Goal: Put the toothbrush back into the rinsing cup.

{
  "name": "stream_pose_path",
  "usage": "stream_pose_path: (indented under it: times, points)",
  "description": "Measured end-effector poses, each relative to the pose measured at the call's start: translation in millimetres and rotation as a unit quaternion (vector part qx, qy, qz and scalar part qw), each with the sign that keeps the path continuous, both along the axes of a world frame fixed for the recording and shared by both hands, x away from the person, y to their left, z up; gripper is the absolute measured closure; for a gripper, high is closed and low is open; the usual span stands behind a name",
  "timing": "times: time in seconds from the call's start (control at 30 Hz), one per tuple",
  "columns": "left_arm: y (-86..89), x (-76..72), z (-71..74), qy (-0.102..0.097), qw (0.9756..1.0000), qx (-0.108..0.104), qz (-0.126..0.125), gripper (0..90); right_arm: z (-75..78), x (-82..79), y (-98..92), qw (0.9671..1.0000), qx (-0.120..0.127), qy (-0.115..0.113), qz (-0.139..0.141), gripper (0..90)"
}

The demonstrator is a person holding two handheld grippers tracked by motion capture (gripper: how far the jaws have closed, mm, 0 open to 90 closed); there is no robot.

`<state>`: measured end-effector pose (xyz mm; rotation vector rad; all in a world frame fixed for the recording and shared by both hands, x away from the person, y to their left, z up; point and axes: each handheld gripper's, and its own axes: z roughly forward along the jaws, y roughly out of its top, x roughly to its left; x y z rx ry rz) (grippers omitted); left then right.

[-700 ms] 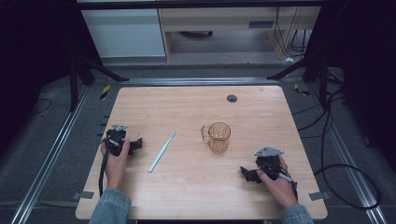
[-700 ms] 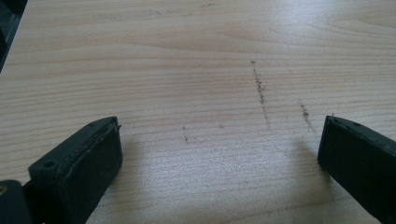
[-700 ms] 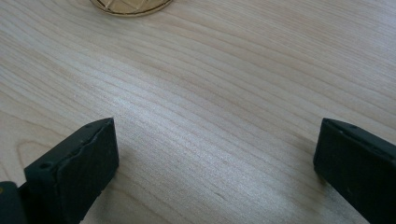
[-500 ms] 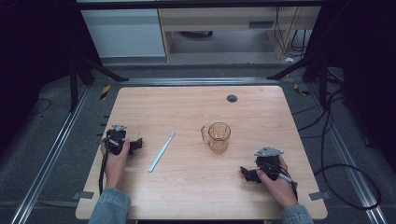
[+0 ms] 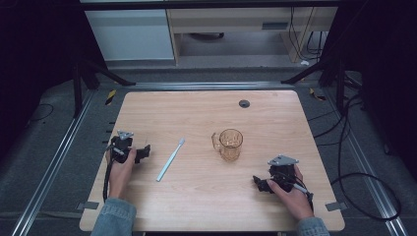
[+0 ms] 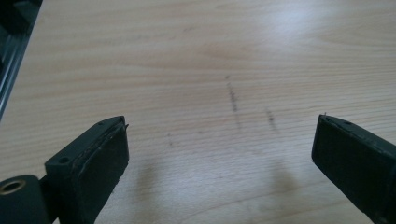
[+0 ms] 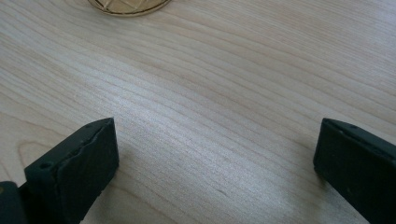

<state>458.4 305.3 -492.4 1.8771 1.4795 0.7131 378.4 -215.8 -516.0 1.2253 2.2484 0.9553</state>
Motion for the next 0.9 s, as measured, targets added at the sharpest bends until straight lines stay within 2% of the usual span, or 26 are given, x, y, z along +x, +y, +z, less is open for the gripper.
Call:
stream_pose_path:
  times: [0.13, 0.2, 0.27, 0.43, 0.57, 0.7, 0.77, 0.83, 0.9]
  points:
    - [-7.8, -8.4, 15.4, -0.034, 0.9986, 0.037, -0.018, 3.8, 0.0, 0.0, 0.0, 1.0, 0.0, 0.0, 0.0, 0.4]
    - [-11.1, -11.4, 20.2, -0.043, 0.9979, 0.044, -0.02, 3.7, -0.1, 0.1, 0.7, 1.0, 0.001, 0.0, -0.003, 0.4]
    - [-14.3, -13.4, 22.8, -0.04, 0.9976, 0.05, -0.026, 3.8, -0.1, 0.0, 1.2, 1.0, 0.002, 0.001, -0.006, 0.4]
    - [-21.1, -21.3, 32.0, -0.037, 0.9973, 0.049, -0.041, 3.9, 0.1, -0.1, 3.2, 0.9998, 0.005, 0.002, -0.017, 0.4]
    - [-29.0, -25.1, 43.6, -0.031, 0.9956, 0.06, -0.065, 5.2, 0.1, -0.2, 3.7, 0.9998, 0.005, 0.003, -0.02, 0.4]
    - [-36.6, -29.1, 54.7, -0.017, 0.9941, 0.065, -0.086, 6.0, 0.1, -0.2, 3.7, 0.9998, 0.005, 0.003, -0.02, 0.4]
    - [-38.9, -30.5, 60.1, -0.011, 0.9937, 0.067, -0.09, 5.9, 0.0, 0.2, 2.8, 0.9999, 0.004, 0.001, -0.016, 0.6]
    - [-41.3, -29.6, 65.3, -0.019, 0.9936, 0.069, -0.087, 5.4, 0.0, 0.1, 2.9, 0.9998, 0.004, 0.001, -0.017, 0.6]
    - [-43.6, -26.5, 69.2, -0.009, 0.9919, 0.083, -0.096, 5.4, 0.0, 0.2, 2.9, 0.9999, 0.004, 0.001, -0.017, 0.6]
